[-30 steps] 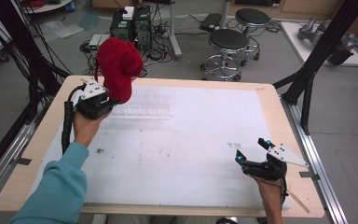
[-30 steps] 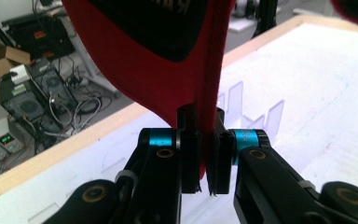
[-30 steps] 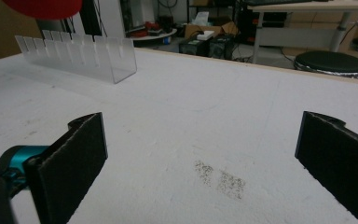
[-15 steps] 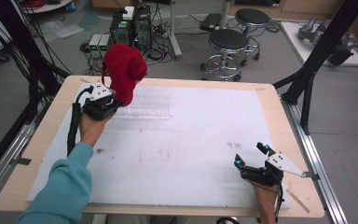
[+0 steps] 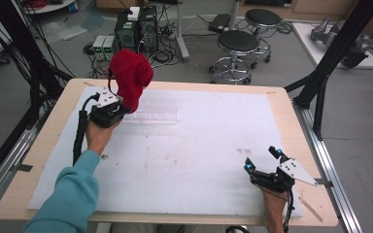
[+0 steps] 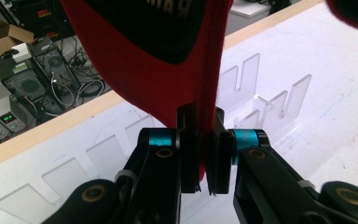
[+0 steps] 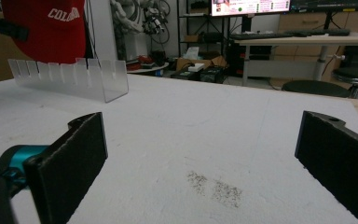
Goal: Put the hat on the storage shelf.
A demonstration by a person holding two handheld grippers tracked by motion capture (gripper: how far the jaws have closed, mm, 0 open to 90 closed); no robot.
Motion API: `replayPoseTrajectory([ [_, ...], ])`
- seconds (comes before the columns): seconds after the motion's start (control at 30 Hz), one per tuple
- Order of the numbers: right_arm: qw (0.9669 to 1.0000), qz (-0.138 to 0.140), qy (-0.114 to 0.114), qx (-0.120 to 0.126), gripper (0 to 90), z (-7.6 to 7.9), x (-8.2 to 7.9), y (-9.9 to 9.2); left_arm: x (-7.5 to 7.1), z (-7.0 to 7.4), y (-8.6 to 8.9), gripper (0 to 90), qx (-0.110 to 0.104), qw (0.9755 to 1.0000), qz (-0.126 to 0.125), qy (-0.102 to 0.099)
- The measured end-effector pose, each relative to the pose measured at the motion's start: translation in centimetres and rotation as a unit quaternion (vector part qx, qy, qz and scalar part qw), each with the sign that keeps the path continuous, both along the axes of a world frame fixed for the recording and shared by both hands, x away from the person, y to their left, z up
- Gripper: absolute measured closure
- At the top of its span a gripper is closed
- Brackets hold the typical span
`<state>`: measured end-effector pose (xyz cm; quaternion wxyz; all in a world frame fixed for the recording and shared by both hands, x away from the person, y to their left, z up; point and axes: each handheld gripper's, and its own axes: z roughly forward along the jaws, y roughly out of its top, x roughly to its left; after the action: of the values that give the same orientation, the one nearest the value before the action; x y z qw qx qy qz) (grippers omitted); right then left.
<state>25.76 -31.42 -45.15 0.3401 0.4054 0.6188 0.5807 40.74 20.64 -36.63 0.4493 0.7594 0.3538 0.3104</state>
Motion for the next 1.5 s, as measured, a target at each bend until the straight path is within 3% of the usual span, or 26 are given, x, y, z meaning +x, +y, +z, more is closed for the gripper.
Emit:
replayPoseTrajectory([
  [0.3,1.0,-0.003,-0.005,-0.003,1.1,0.0,-0.1,0.0,0.2,-0.5,-0.3,85.3,-0.014,0.9999,0.01,0.002],
  [0.43,1.0,-0.002,-0.006,-0.002,1.1,-0.1,-0.1,0.0,0.4,-1.8,-0.3,85.2,-0.022,0.9994,0.02,0.016],
  [0.5,1.0,-0.002,-0.006,0.0,1.1,-0.1,-0.1,0.0,0.4,-2.3,-0.3,85.2,-0.029,0.9993,0.022,0.012],
  [0.7,1.0,-0.004,-0.007,-0.002,1.1,-0.1,-0.2,0.0,0.2,-2.5,-0.3,85.2,-0.024,0.9995,0.018,0.01],
  [0.9,0.9999,-0.005,-0.01,-0.007,1.1,-0.1,-0.1,0.1,0.1,-2.6,-0.1,84.6,-0.022,0.9993,0.014,0.026],
  [1.03,0.9998,-0.008,-0.01,-0.014,1.1,-0.1,-0.2,0.2,0.1,-2.7,-0.1,83.1,-0.033,0.9983,0.012,0.046],
  [1.2,0.9998,-0.007,-0.011,0.015,1.1,-0.2,-0.2,-0.3,0.0,-2.8,-0.1,80.0,-0.038,0.9971,0.011,0.065],
  [1.5,0.9998,-0.005,-0.012,0.017,1.1,-0.2,-0.2,-0.3,-1.1,-4.1,0.9,76.8,-0.059,0.996,0.023,0.064],
])
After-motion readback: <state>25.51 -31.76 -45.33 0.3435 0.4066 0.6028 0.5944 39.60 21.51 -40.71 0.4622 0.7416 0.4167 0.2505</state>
